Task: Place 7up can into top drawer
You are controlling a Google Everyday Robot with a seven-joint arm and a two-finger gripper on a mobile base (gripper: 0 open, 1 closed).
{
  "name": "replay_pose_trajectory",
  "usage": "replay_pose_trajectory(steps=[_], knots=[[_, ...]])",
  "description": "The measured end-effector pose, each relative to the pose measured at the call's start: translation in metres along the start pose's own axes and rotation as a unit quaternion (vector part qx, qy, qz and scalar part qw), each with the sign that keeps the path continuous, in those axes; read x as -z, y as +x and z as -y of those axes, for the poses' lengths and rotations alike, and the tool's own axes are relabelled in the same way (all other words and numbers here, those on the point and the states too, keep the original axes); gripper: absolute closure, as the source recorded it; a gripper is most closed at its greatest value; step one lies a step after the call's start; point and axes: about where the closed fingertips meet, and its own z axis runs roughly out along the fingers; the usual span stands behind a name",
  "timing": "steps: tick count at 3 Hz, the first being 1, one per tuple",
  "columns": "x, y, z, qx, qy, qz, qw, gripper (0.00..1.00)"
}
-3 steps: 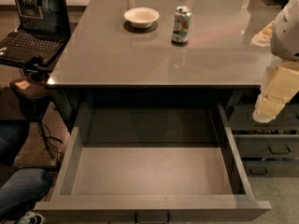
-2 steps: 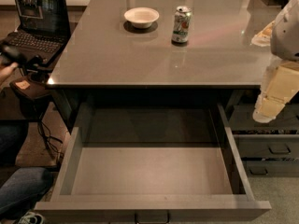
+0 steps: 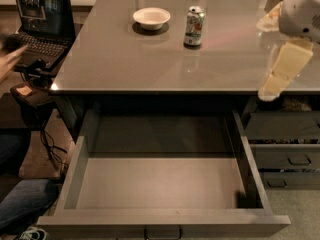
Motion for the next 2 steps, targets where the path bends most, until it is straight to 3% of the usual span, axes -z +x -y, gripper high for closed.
replay_pose_trajectory(steps=[1,2], knots=[[0.002,-0.011,0.047,-0.007,0.006,0.041,0.9991,0.0],[0.027,-0.019,0.065,-0.004,0.042,0.059,0.9973,0.0]])
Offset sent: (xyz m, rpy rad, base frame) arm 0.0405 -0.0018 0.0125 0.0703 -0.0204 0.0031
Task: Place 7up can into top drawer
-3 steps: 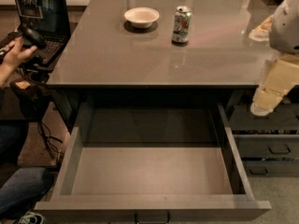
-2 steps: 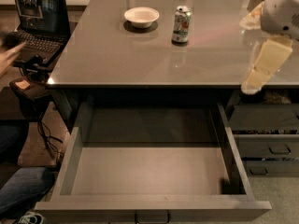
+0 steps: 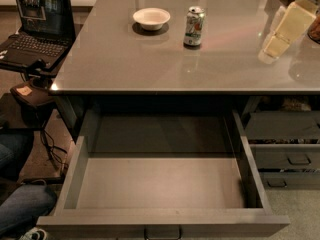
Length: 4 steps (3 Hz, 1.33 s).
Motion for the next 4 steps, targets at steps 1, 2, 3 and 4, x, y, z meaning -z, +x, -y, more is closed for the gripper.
replay_pose_trajectory(steps=[1,2,3,4], knots=[[-0.003,0.004,0.014,-0.007,0.02,0.038,0.9991,0.0],[-0.019,0.005,0.053,-0.026,0.036,0.105,0.9935,0.0],[-0.018,-0.002,0.107,-0.051,0.081,0.173,0.9802,0.0],[0.003,-0.009,0.119,-0.042,0.105,0.186,0.9759,0.0]])
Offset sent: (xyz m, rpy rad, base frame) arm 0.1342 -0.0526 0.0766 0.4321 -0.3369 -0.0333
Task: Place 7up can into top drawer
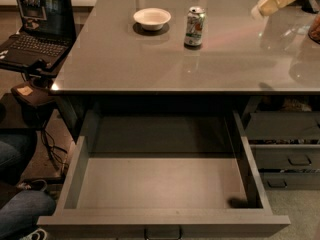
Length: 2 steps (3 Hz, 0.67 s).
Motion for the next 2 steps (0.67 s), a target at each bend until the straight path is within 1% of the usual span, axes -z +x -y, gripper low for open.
replay_pose_trajectory(steps=[1,2], knots=[[0.0,0.0,0.0,0.0,0.0,0.0,1.0,0.0],[-0.008,-0.002,0.015,-0.002,0.033,0.005,0.9994,0.0]])
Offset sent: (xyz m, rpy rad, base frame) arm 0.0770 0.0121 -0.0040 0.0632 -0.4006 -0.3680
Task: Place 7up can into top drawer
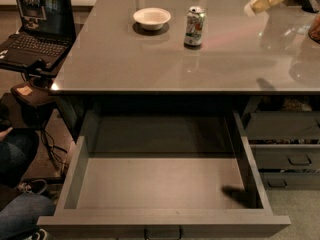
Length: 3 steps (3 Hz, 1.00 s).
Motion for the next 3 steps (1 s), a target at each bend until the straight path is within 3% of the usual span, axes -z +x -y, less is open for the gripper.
replay_pose_trajectory(steps=[1,2,3], knots=[[-0.049,0.005,0.009,-0.021,0.039,-0.024,0.9987,0.0],[-0.063,0.017,0.018,-0.025,0.064,-0.031,0.9972,0.0],[-0.063,0.016,0.018,-0.024,0.064,-0.03,0.9972,0.0]])
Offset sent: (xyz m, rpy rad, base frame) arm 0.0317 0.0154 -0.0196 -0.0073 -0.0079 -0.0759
